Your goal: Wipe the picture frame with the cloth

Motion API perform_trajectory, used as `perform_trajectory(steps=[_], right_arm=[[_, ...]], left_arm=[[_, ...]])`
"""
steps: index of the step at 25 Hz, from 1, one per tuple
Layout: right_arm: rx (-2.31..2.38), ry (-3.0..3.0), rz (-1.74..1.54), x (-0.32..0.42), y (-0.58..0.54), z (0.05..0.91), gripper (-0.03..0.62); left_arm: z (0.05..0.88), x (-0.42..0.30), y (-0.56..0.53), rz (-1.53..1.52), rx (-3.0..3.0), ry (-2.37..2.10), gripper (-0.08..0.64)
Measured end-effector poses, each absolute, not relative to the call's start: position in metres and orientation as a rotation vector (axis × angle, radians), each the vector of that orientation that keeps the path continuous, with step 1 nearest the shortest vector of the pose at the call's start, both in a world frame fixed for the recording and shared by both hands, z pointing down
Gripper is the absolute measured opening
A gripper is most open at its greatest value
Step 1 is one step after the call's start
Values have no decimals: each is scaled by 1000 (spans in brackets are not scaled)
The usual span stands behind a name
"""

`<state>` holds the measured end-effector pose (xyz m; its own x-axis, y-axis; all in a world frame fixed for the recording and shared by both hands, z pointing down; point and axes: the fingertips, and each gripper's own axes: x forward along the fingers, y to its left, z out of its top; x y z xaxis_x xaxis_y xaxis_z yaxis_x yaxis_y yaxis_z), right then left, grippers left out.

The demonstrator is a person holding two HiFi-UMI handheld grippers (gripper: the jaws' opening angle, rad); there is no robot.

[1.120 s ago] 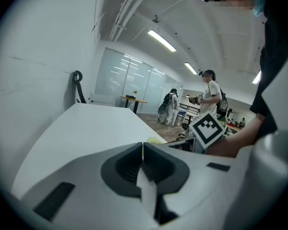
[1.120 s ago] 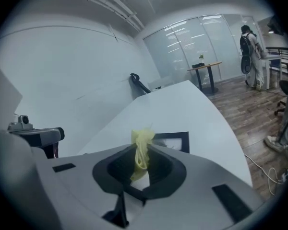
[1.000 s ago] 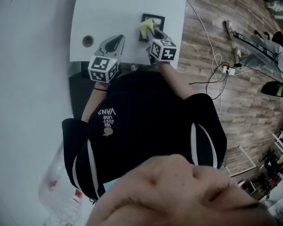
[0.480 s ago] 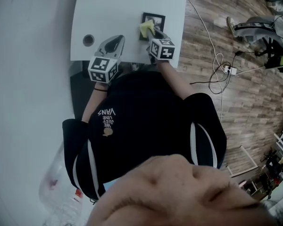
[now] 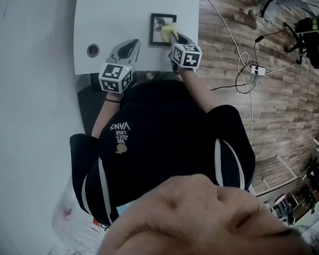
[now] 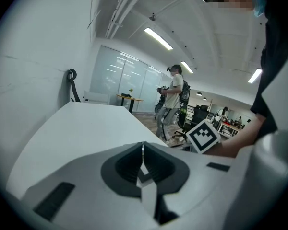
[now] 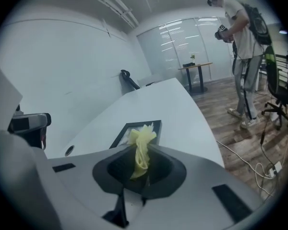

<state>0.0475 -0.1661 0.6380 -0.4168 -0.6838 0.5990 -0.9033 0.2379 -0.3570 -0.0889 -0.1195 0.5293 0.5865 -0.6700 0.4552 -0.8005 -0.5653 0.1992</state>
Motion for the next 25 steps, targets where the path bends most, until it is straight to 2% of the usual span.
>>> perform_trajectory(steps=[12, 25], right_arm=[[1611, -2139, 983, 96, -162, 631, 48], [1506, -2278, 981, 48, -156, 608, 48]], left_arm=[[527, -59, -125, 479, 2491, -1092, 17], [527, -76, -111, 463, 2461, -1146, 17]])
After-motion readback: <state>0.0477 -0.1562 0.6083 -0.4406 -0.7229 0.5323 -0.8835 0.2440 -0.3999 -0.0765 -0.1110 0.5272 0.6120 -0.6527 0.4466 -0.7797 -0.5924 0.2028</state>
